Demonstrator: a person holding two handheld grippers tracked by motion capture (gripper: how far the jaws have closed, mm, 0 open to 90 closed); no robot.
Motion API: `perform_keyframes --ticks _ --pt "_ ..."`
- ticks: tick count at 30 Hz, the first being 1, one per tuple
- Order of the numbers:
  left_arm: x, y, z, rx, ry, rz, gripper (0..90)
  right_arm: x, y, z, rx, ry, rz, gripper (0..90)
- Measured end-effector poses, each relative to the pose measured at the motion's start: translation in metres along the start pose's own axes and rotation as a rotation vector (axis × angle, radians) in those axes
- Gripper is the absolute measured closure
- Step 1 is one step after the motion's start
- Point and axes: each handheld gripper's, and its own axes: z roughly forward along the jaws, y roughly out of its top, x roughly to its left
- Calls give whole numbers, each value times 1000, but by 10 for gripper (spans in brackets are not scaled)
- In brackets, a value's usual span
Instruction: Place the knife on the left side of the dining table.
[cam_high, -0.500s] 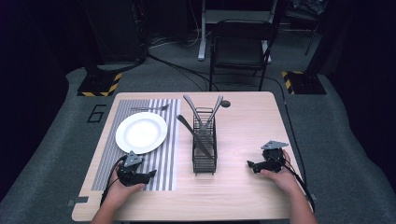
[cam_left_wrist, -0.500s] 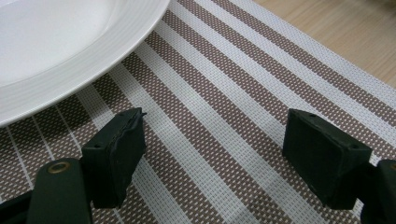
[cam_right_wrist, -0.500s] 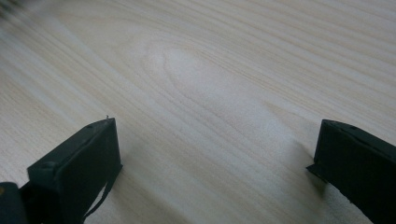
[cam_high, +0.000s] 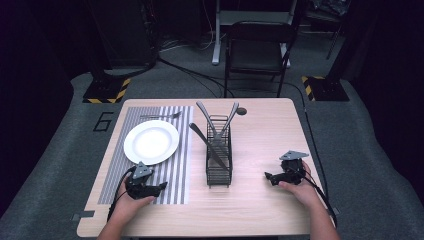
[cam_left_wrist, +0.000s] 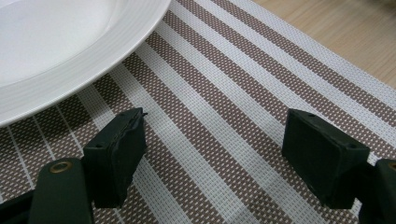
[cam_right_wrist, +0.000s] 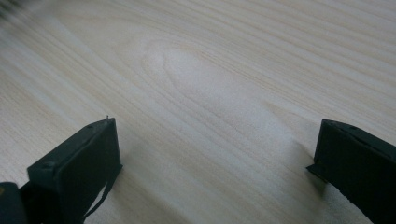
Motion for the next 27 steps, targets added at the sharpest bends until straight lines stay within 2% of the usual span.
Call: perform_keyframes --ticks 6,10,12,13,17,21,23,27 --pt "0 0 0 -8 8 -3 219 0 0 0 0 1 0 0" --pt "0 -1 -1 -10 8 -14 252 0 0 0 0 2 1 0" --pt "-1 1 -3 1 1 -19 299 0 0 0 0 1 1 0" --pt "-2 2 -4 -7 -3 -37 345 0 0 0 0 1 1 0" --pt "-7 7 -10 -23 -17 -30 378 0 0 0 0 1 1 0" --pt "-14 14 -15 -34 -41 -55 432 0 0 0 0 1 1 0" --pt "-17 17 -17 -39 -52 -88 456 0 0 0 0 1 1 0" --pt "-22 24 -21 -29 -52 -103 475 0 0 0 0 1 1 0"
